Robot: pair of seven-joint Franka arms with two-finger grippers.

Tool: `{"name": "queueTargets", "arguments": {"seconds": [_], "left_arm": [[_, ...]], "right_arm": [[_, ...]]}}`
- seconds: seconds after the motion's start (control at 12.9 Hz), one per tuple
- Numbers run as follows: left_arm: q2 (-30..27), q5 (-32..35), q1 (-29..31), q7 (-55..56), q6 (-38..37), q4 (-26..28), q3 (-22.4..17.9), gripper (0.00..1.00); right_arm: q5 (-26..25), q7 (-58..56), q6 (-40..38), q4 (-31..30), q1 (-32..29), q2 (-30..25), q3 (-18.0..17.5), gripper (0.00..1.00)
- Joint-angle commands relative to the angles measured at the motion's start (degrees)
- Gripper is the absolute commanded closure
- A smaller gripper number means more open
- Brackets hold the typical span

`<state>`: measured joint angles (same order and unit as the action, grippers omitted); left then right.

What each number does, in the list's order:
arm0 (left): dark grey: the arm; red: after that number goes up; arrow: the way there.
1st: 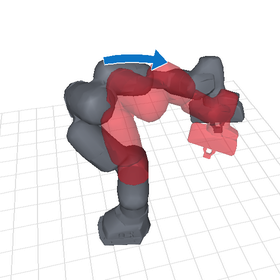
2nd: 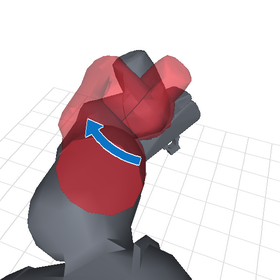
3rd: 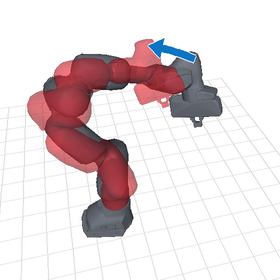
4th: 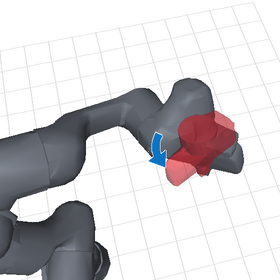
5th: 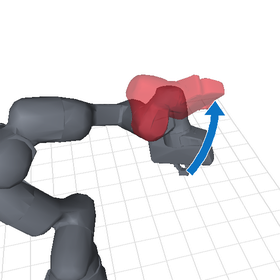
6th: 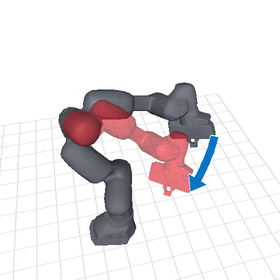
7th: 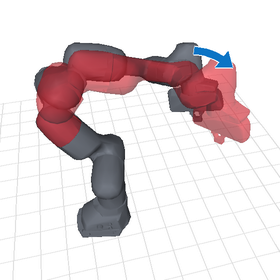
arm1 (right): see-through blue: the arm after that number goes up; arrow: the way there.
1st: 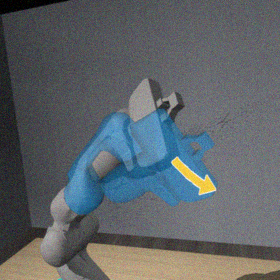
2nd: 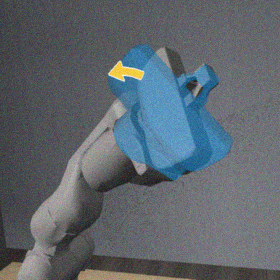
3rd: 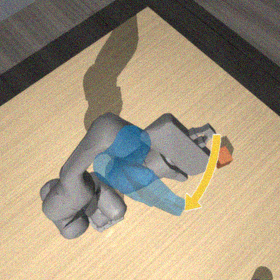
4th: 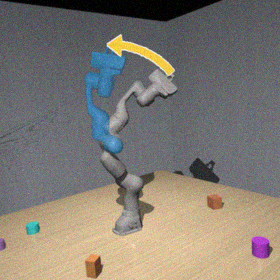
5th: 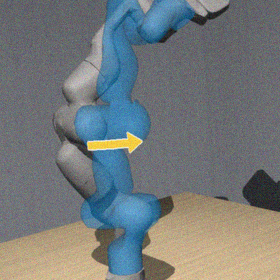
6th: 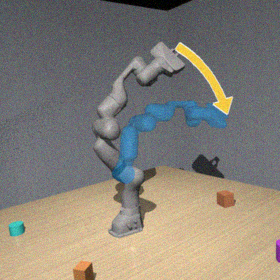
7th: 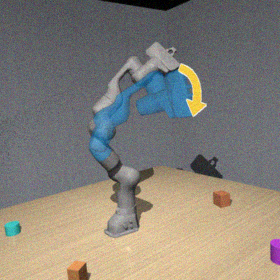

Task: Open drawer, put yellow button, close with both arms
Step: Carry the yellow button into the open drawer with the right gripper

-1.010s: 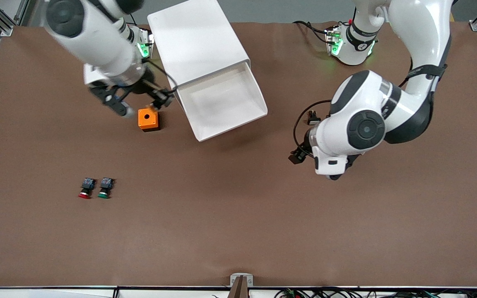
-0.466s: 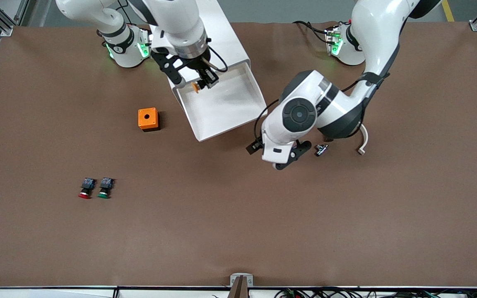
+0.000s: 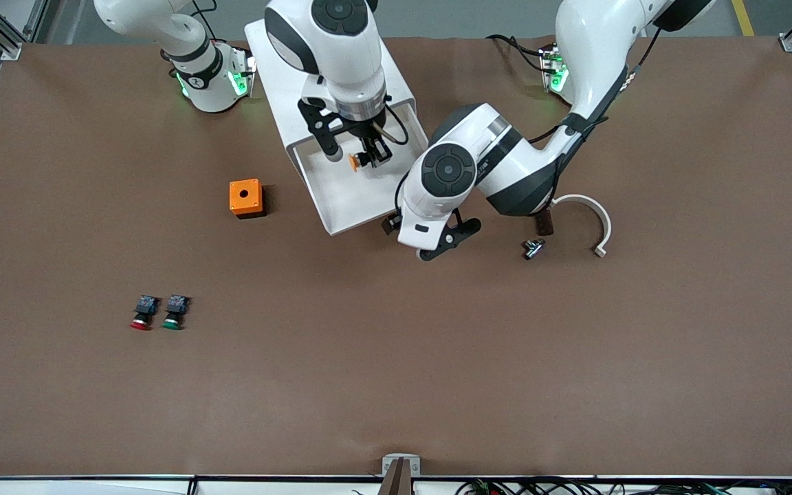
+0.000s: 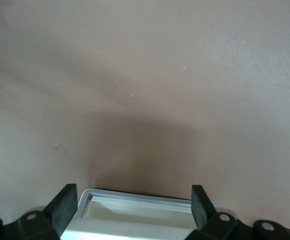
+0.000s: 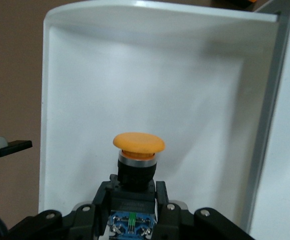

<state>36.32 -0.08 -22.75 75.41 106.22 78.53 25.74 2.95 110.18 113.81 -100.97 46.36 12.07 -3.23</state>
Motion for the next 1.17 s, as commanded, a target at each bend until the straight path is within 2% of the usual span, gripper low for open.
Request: {"name": "queueTargets", "arguments": {"seconds": [0.0,0.23,0.31,0.39,0.47,0.62,0.78,0.93,1.09], "left_arm": [[-0.5,0.4,-0.4,0.9,0.2,1.2,0.2,0.00],[-0.5,0.3,-1.0,1.0,0.1,2.2,0.3,0.00],[-0.5,0.3,-1.1,1.0,0.1,2.3,0.3,0.00],[-0.5,-0.5,-1.1,1.0,0.1,2.6,0.3,0.00],[-0.5,-1.3,-1.2,1.0,0.1,2.6,0.3,0.00],[-0.5,-1.5,-1.8,1.0,0.1,2.7,0.3,0.00],[-0.5,-2.2,-1.9,0.9,0.1,2.9,0.3,0.00],[-0.5,-3.9,-1.9,0.9,0.3,2.9,0.3,0.00],[-0.4,-5.4,-2.5,0.8,0.5,2.9,0.3,0.00]], "right_arm": [[-1.1,3.5,1.5,1.9,0.7,2.2,0.9,1.00],[-1.1,5.0,1.6,3.8,0.7,4.5,0.9,1.00],[-0.9,4.8,1.5,4.2,0.3,4.7,0.9,0.67],[-0.9,4.1,1.4,4.2,0.6,4.7,0.9,0.19],[-0.9,4.2,1.3,4.2,0.6,4.7,0.9,0.00],[-1.1,0.8,1.0,4.6,0.6,4.6,0.9,0.00],[-1.7,-12.6,-0.7,5.0,0.7,4.4,0.7,0.00],[-4.4,-32.0,-7.3,7.2,0.8,3.7,1.0,0.00],[-4.5,-43.1,-15.1,12.3,-2.1,3.6,1.7,0.00]]}}
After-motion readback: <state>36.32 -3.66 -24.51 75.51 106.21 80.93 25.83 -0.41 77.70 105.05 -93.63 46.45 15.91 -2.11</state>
